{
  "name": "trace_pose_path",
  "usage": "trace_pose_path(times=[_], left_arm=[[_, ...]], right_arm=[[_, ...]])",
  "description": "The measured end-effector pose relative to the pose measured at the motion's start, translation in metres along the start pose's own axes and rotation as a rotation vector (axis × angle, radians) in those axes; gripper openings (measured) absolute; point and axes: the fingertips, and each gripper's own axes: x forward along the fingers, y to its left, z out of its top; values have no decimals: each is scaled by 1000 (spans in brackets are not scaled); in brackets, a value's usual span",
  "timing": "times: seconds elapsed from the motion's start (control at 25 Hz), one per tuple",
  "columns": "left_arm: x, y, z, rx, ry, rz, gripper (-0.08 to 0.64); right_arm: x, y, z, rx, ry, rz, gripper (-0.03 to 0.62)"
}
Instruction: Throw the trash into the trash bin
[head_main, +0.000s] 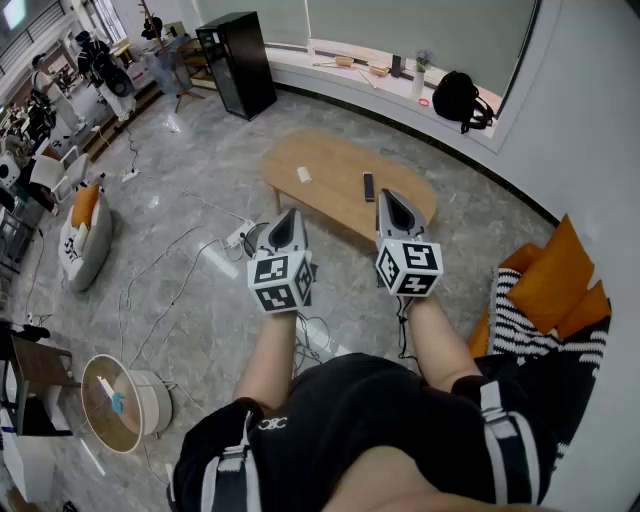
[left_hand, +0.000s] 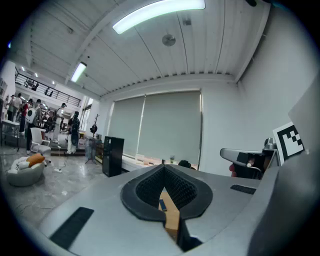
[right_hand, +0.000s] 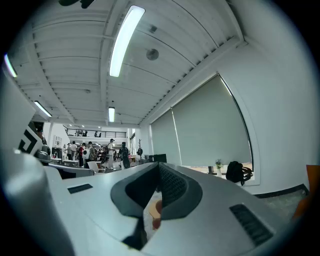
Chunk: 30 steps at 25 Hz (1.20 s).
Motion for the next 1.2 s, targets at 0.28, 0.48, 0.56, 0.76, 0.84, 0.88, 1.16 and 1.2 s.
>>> trace_pose_path(times=[0.28, 0.48, 0.56, 0.76, 0.84, 0.88, 1.16, 1.2], left_arm=[[0, 6, 3, -2, -12, -6, 12], [-4, 20, 6, 21, -28, -10, 12], [-6, 28, 8, 38, -23, -16, 12], [-19, 57, 4, 39, -17, -37, 12], [-24, 68, 1, 39, -18, -42, 12], [-26, 72, 0, 38, -19, -41, 12], [-28, 90, -12, 31, -11, -55, 12], [-28, 93, -12, 25, -12, -54, 12]], right_arm=[[4, 14, 4, 16, -10, 31, 12], [14, 25, 4, 8, -10, 24, 12], [20, 33, 4, 13, -7, 15, 12], [27, 64, -2, 9, -5, -4, 12], [30, 75, -4, 11, -9, -9, 12], [32, 79, -5, 13, -10, -8, 12], [44, 87, -5, 67, -15, -6, 12], [46, 88, -4, 60, -16, -7, 12]])
